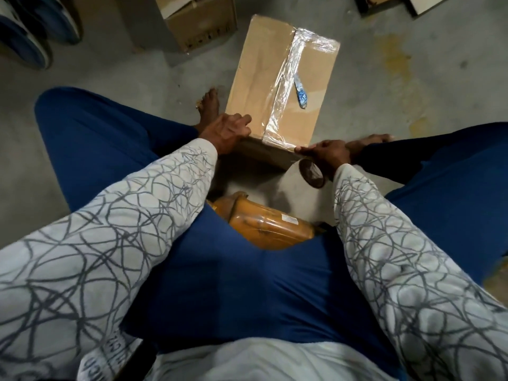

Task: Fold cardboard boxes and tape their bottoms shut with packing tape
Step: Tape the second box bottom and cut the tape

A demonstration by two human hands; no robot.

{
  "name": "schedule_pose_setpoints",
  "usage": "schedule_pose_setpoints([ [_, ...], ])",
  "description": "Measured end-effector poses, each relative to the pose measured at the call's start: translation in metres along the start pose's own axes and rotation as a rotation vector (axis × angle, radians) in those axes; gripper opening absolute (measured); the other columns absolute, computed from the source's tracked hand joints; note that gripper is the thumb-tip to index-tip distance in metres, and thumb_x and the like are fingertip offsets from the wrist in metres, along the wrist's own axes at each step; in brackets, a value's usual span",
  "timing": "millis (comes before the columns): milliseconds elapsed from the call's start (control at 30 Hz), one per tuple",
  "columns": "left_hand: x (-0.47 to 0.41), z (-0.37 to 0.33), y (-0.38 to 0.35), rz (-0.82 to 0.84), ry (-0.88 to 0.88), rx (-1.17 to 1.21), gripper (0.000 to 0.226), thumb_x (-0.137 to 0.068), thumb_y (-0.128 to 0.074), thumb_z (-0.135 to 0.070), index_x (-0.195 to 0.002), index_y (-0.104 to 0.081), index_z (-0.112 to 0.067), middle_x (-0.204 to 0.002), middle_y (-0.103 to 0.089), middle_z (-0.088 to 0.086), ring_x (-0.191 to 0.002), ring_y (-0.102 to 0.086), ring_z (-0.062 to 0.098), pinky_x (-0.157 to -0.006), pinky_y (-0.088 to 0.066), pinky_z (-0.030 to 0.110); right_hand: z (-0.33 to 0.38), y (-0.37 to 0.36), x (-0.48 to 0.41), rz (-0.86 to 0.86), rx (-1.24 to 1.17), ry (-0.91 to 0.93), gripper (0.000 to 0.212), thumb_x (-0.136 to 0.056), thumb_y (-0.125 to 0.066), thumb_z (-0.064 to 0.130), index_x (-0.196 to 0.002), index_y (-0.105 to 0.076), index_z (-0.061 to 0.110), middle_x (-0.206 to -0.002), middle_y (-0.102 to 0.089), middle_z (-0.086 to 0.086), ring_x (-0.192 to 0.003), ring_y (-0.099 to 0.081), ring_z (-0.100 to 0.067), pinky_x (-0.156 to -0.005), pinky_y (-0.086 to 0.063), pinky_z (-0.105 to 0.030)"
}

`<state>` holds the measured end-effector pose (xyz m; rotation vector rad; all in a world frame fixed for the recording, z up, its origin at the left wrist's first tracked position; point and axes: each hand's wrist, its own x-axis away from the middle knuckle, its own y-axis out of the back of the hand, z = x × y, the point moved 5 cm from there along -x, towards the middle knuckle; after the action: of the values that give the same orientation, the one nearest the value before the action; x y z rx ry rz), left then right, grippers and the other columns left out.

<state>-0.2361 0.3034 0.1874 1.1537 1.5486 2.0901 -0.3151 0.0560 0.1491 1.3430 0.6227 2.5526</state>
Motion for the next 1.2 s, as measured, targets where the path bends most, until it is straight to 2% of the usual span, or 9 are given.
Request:
schedule_pose_setpoints([
  [100,-0.003,-0.003,-0.004,-0.095,0.025,0.001,0.023,-0.094,-0.058,-0.003,-0.117,-0.059,-0.004,-0.118,-0.056,0.017,-0.099,-0.065,0.038,-0.087,-0.051,0.054,0.001,0.002,-0.004,-0.038,0.006,-0.01,0.05,-0.033,-0.097,0.058,-0.058,-0.074,0.021,-0.071,-0.075,0.002,-0.083,-0.074,-0.022,-0.085,-0.061,-0.044],
  [233,-0.017,-0.04,0.014,-0.186,-0.012,0.019,0.032,-0.088,-0.055,0.009,-0.118,-0.059,-0.003,-0.121,-0.057,0.017,-0.106,-0.06,0.036,-0.08,-0.052,0.045,0.007,0.001,0.001,-0.09,0.063,-0.01,0.047,-0.048,-0.094,0.058,-0.068,-0.073,0.021,-0.082,-0.075,0.0,-0.088,-0.07,-0.024,-0.089,-0.057,-0.039],
  [333,-0.03,-0.085,0.029,-0.283,-0.236,-0.057,0.015,-0.085,-0.062,-0.004,-0.096,-0.069,-0.011,-0.096,-0.067,0.009,-0.086,-0.065,0.027,-0.066,-0.052,0.036,0.005,0.001,0.001,-0.18,0.127,-0.012,0.033,-0.058,-0.082,0.057,-0.077,-0.074,0.03,-0.089,-0.076,0.0,-0.095,-0.07,-0.028,-0.096,-0.052,-0.041],
  [467,-0.04,-0.106,0.022,-0.306,-0.231,0.018,0.031,-0.087,-0.042,-0.01,-0.082,-0.072,-0.011,-0.08,-0.066,0.005,-0.068,-0.065,0.024,-0.049,-0.047,0.028,0.009,0.0,0.006,-0.189,0.187,0.075,0.015,-0.075,-0.072,0.044,-0.076,-0.069,0.029,-0.094,-0.075,-0.003,-0.098,-0.066,-0.026,-0.1,-0.047,-0.042],
  [600,-0.04,-0.096,0.018,-0.277,-0.218,0.119,0.007,-0.075,-0.08,-0.018,-0.079,-0.074,-0.02,-0.076,-0.065,-0.002,-0.066,-0.063,0.02,-0.045,-0.04,0.023,0.001,-0.003,-0.007,-0.106,0.098,0.07,0.02,-0.078,-0.079,0.036,-0.067,-0.066,0.025,-0.089,-0.076,-0.004,-0.089,-0.07,-0.024,-0.087,-0.058,-0.038],
  [800,-0.036,-0.101,0.028,-0.443,-0.284,0.109,0.008,-0.081,-0.074,-0.012,-0.087,-0.07,-0.013,-0.077,-0.061,0.006,-0.062,-0.059,0.025,-0.043,-0.043,0.027,-0.003,0.002,-0.026,0.039,0.035,0.063,0.02,-0.081,-0.077,0.011,-0.065,-0.07,0.021,-0.086,-0.076,-0.012,-0.084,-0.07,-0.024,-0.091,-0.058,-0.049],
  [933,-0.037,-0.097,0.028,-0.617,-0.353,0.095,0.02,-0.092,-0.053,-0.014,-0.09,-0.073,-0.015,-0.078,-0.064,0.005,-0.06,-0.059,0.025,-0.044,-0.041,0.027,0.0,0.001,-0.02,-0.043,0.118,0.057,0.015,-0.077,-0.078,0.017,-0.081,-0.067,0.027,-0.092,-0.076,-0.009,-0.092,-0.072,-0.025,-0.09,-0.057,-0.041],
  [1067,-0.039,-0.104,0.028,-0.595,-0.34,0.113,0.009,-0.082,-0.074,-0.014,-0.076,-0.072,-0.021,-0.071,-0.062,-0.001,-0.059,-0.058,0.022,-0.044,-0.036,0.025,0.015,0.001,-0.019,-0.121,0.155,0.061,0.032,-0.077,-0.069,0.017,-0.104,-0.061,0.031,-0.112,-0.069,-0.01,-0.109,-0.064,-0.028,-0.098,-0.052,-0.044],
  [1200,-0.043,-0.102,0.035,-0.553,-0.264,0.229,0.026,-0.056,-0.091,-0.011,-0.075,-0.075,-0.018,-0.067,-0.061,0.003,-0.059,-0.06,0.025,-0.045,-0.041,0.026,0.074,0.005,-0.021,-0.341,0.227,0.345,0.029,-0.084,-0.065,0.019,-0.112,-0.065,0.018,-0.118,-0.061,-0.009,-0.116,-0.054,-0.028,-0.095,-0.046,-0.038],
])
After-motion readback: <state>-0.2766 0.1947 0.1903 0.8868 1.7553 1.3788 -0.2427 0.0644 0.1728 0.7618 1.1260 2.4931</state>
